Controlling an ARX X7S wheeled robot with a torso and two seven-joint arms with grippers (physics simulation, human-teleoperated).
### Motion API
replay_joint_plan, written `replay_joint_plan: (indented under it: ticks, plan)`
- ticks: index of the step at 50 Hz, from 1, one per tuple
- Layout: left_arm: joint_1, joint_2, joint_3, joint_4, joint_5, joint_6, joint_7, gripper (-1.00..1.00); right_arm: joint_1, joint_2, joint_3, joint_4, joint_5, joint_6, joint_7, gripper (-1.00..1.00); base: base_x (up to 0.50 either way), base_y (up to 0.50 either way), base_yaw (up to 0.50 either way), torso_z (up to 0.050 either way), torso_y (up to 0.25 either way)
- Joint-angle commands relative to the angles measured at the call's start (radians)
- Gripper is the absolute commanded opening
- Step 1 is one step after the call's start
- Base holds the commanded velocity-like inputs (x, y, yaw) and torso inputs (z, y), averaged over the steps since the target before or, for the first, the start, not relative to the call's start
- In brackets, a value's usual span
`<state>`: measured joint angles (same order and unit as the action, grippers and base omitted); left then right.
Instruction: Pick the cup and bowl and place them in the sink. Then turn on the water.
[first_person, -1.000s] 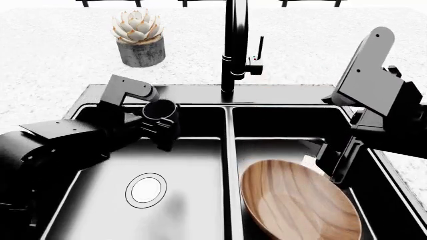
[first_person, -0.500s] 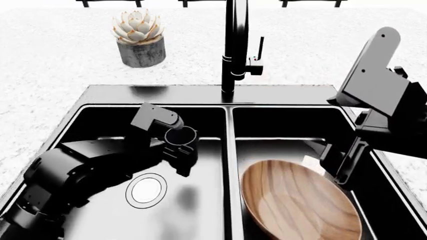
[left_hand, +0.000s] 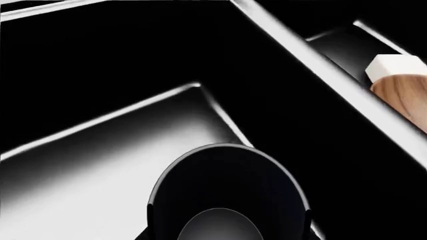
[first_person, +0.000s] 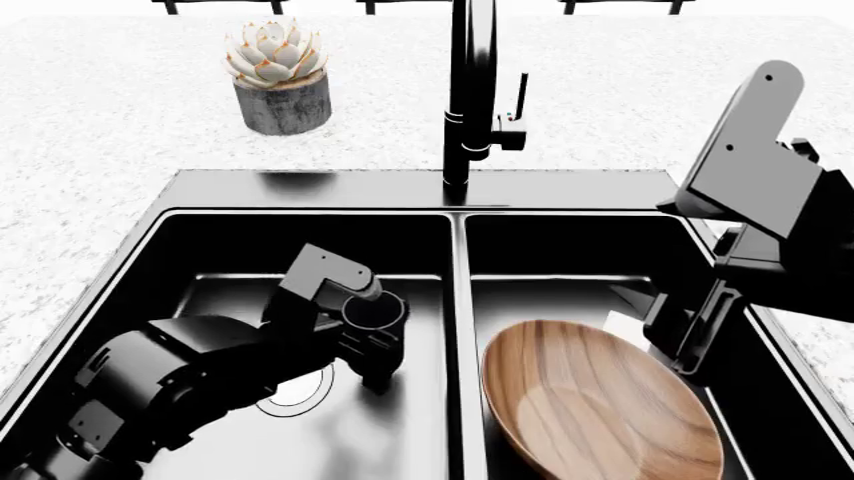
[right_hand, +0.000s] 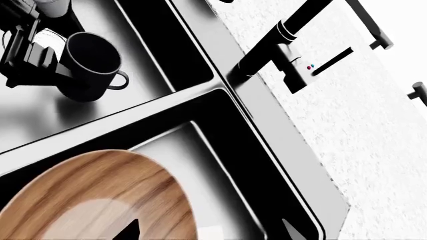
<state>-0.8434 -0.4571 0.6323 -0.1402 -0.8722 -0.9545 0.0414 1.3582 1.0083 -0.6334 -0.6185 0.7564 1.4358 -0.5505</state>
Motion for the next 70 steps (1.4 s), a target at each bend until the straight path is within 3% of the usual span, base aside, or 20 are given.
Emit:
replay_joint_plan:
  ticks: [1,18,19,33,56,70]
  plan:
    - [0.023,-0.002,0.011,0.009,-0.011,0.004,-0.011,-1.00,-0.001,0.004,0.000,0.000,0.011,0.000,0.007,1.00,0.00,0.00,0.00,0.000,0.000]
    - [0.029,-0.006,0.021,0.012,-0.011,-0.001,-0.014,-1.00,-0.015,0.014,0.009,-0.006,0.033,-0.004,0.022,1.00,0.00,0.00,0.00,0.000,0.000]
    - [0.029,-0.006,0.021,0.013,-0.013,-0.002,-0.015,1.00,-0.015,0.015,0.010,-0.006,0.035,-0.005,0.022,1.00,0.00,0.00,0.00,0.000,0.000]
    - [0.013,-0.005,0.008,0.020,-0.035,-0.018,-0.018,1.00,-0.002,0.016,0.003,-0.002,0.042,-0.007,0.024,1.00,0.00,0.00,0.00,0.000,0.000]
    - [-0.102,-0.047,-0.164,0.128,-0.194,-0.091,-0.095,1.00,-0.005,-0.002,0.026,0.014,0.061,-0.011,0.064,1.00,0.00,0.00,0.00,0.000,0.000]
    - [-0.199,-0.097,-0.261,0.153,-0.236,-0.101,-0.155,1.00,-0.050,-0.199,0.138,0.251,-0.020,-0.058,0.277,1.00,0.00,0.00,0.00,0.000,0.000]
